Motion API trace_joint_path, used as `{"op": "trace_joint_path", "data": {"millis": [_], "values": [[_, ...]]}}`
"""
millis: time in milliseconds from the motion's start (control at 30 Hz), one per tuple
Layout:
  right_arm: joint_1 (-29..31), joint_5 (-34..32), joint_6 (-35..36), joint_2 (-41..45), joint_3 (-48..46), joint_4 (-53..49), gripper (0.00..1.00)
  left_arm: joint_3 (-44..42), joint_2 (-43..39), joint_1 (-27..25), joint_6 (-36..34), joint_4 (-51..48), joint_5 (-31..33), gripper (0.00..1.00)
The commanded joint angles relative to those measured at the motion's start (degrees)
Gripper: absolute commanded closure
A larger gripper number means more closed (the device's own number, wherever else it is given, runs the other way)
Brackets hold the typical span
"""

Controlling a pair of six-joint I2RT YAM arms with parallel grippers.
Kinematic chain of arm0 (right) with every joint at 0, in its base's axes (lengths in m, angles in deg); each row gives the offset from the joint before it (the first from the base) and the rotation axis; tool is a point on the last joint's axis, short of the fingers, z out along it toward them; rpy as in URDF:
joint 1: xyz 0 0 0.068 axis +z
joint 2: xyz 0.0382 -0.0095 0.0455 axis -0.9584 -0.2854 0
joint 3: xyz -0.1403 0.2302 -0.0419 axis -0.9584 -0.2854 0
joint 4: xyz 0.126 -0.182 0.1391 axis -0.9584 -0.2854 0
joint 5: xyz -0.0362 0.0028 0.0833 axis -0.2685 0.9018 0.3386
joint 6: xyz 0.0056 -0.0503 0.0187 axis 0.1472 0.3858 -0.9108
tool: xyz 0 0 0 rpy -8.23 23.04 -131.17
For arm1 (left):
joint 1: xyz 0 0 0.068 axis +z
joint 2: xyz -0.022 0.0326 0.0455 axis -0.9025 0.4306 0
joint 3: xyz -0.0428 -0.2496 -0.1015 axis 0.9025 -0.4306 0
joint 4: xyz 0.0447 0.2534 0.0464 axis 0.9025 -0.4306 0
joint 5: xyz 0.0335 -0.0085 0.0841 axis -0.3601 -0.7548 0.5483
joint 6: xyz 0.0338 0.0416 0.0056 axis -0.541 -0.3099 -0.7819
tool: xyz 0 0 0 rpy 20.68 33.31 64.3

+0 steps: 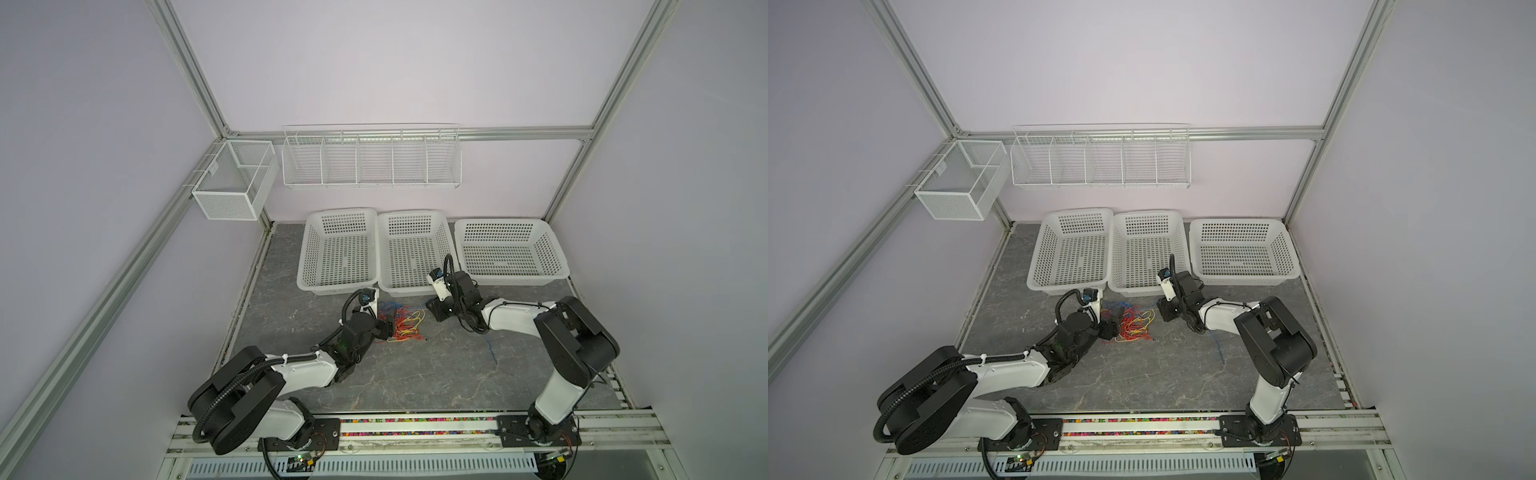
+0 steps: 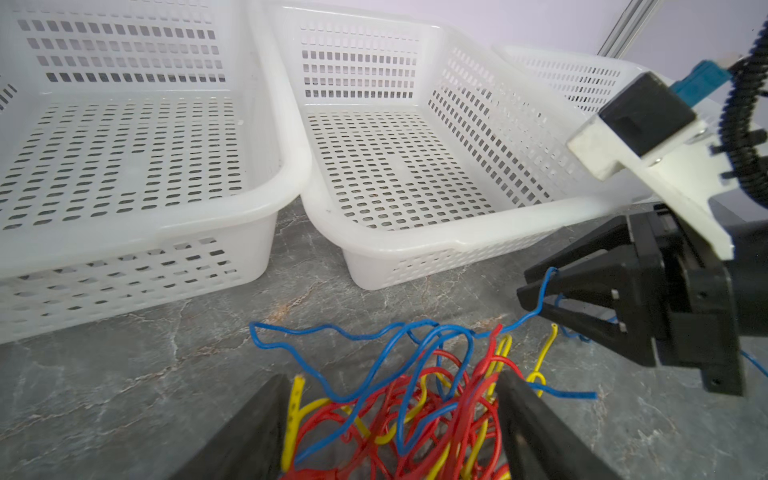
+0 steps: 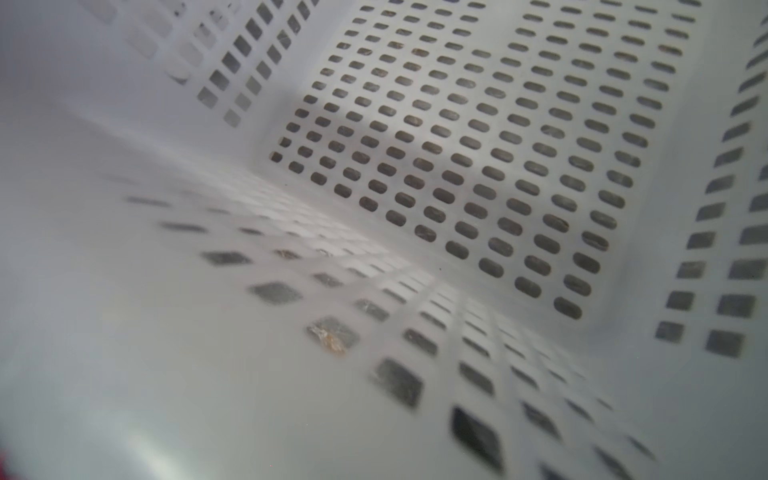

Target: Untangle the cables

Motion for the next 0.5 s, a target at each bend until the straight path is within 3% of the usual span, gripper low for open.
{"op": "trace_joint_path", "data": {"millis": [0, 133, 467], "values": [[1.05, 1.26, 1.23, 1.06, -1.2, 3.07, 0.83, -0.48, -0.78, 0.29, 0.91, -0.47, 0.78, 0.23], [3.05, 0.94, 2.77, 3.76, -1.04, 1.08, 0.94, -0.48, -1.67, 0.25, 0.87, -0.77, 1.06, 0.23], [6.89, -4.06, 4.94, 14.52, -1.56, -4.54, 0.94, -1.15, -13.35, 0.25, 0.25, -7.99, 5.05, 0.23]]}}
